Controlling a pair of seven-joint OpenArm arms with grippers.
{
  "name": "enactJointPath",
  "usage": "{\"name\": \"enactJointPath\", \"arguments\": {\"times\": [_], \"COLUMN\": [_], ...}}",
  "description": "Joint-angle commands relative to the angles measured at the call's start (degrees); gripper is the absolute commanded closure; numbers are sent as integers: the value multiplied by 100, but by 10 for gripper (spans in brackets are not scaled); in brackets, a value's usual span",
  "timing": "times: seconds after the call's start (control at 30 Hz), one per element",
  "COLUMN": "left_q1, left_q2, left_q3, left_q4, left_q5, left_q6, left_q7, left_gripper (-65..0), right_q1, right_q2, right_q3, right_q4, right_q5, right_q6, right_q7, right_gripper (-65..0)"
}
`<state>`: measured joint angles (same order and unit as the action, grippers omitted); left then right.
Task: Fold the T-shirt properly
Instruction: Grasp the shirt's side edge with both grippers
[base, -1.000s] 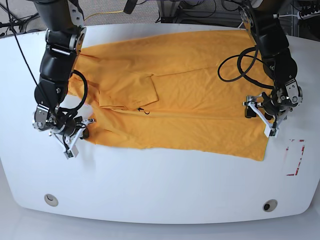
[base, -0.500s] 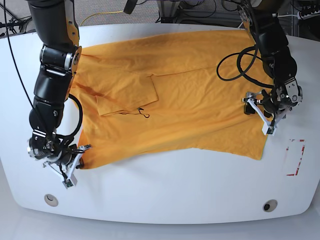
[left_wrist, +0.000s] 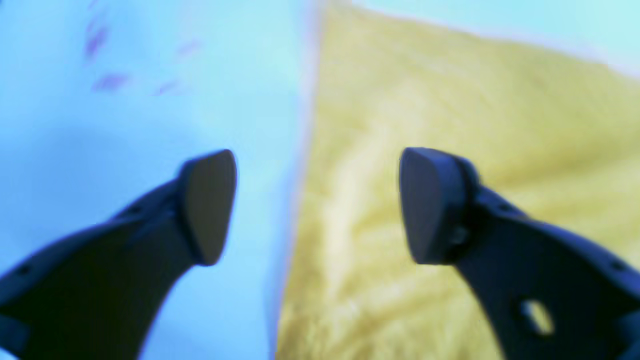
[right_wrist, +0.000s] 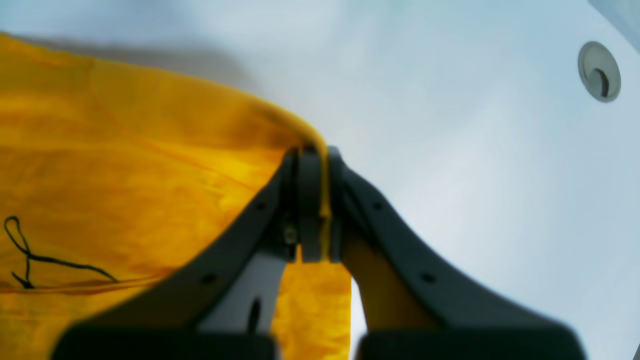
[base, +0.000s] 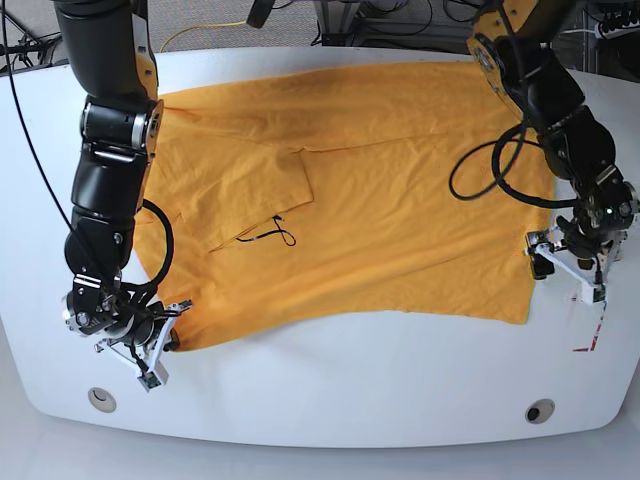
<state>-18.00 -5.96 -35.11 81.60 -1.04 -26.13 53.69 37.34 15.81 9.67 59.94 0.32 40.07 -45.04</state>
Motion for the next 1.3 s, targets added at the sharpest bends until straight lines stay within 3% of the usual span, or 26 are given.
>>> {"name": "enactJointPath", "arguments": {"times": [0.0, 0.2, 0.6, 0.87, 0.97, 1.17, 1.27], "left_q1": [-262, -657, -1255, -1501, -1510, -1510, -1510], "left_q2": [-112, -341, -349, -314, -314, -323, -341], "left_q3": [-97, -159, -124, -115, -124, -133, -124], "left_q4": [-349, -1290, -3347, -3813, -3822, -3787, -3778], "left_q5": [-76, -76, -76, -76, -76, -76, -76], "left_q6": [86, 86, 86, 86, 86, 86, 86], "left_q7": [-99, -450, -1338, -1479, -1488, -1488, -1488], "left_gripper": [-567, -581, -583, -576, -493, -128, -19], "right_q1": [200, 112, 86, 86, 86, 86, 86], "right_q2": [67, 67, 85, 111, 111, 111, 111], "right_q3": [22, 39, 48, 48, 48, 57, 57], "right_q4": [102, 102, 102, 102, 102, 102, 102], "right_q5": [78, 87, 87, 87, 87, 87, 87], "right_q6": [-7, -7, -7, -7, -7, -7, -7], "right_q7": [130, 121, 121, 121, 121, 121, 121], "right_gripper": [0, 0, 0, 0, 0, 0, 0]}}
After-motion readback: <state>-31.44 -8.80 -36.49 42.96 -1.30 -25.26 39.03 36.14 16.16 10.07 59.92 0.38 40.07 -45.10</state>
